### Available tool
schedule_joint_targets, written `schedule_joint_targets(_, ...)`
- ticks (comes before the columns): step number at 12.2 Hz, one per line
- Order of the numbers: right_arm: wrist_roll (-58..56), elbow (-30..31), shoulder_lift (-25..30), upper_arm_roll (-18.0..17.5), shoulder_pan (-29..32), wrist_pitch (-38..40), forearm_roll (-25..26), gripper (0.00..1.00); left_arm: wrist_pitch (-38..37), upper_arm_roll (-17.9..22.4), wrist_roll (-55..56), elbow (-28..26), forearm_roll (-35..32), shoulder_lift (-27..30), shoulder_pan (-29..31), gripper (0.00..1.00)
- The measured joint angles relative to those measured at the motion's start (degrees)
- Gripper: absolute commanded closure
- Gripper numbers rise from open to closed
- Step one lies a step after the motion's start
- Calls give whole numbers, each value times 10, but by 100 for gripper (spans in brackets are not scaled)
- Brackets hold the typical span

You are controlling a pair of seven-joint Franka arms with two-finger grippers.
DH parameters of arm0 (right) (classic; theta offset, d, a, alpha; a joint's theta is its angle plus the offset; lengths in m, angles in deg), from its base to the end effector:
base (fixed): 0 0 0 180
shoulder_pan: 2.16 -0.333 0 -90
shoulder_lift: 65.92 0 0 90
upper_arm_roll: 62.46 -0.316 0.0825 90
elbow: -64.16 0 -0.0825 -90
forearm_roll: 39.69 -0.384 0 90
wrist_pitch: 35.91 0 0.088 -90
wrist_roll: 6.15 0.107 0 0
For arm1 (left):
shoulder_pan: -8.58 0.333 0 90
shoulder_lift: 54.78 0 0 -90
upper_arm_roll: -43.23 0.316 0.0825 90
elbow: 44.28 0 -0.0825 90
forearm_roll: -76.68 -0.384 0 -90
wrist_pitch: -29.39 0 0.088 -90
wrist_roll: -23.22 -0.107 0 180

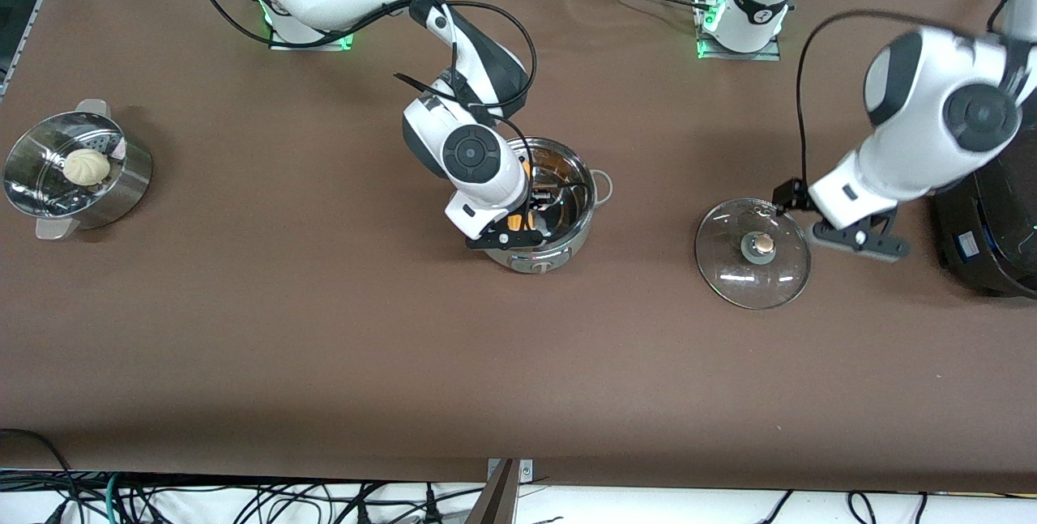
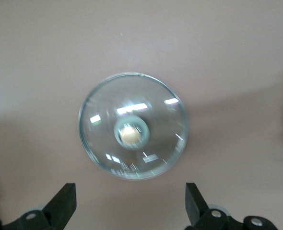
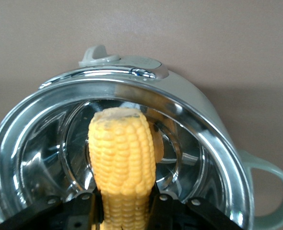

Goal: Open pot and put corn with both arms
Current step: 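Set the lid down with the left gripper while the right gripper carries corn, then lower the corn into the pot and open the right gripper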

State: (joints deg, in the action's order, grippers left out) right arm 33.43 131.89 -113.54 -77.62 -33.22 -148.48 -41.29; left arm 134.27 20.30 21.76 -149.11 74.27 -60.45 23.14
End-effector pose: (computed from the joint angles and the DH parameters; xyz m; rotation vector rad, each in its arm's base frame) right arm 0.5604 0.5058 0.2984 -2.9844 -0.0355 0.2504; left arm 0.5732 -0.0745 0.4713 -3.1182 0.2880 0.1407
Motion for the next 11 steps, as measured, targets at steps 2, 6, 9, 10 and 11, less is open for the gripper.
schedule_joint_targets(2, 1, 0, -11, 0, -3, -14, 0, 100, -85, -2, 9, 60, 24, 28, 1, 0)
schedule_joint_targets(6, 4, -1, -24, 1, -7, -23, 4, 67, -116, -2, 68, 127, -41, 24, 4, 0)
schedule_joint_targets(9, 22, -1, -28, 2, -8, -27, 4, 0, -120, 2, 79, 142, -16, 15, 9, 0)
schedule_joint_targets(10, 25, -1, -29, 2, -9, -28, 10, 0, -120, 3, 79, 145, -6, 13, 15, 0)
schedule_joint_targets(11, 27, -1, -29, 2, -11, -29, 20, 0, -120, 8, 78, 147, -2, 13, 16, 0)
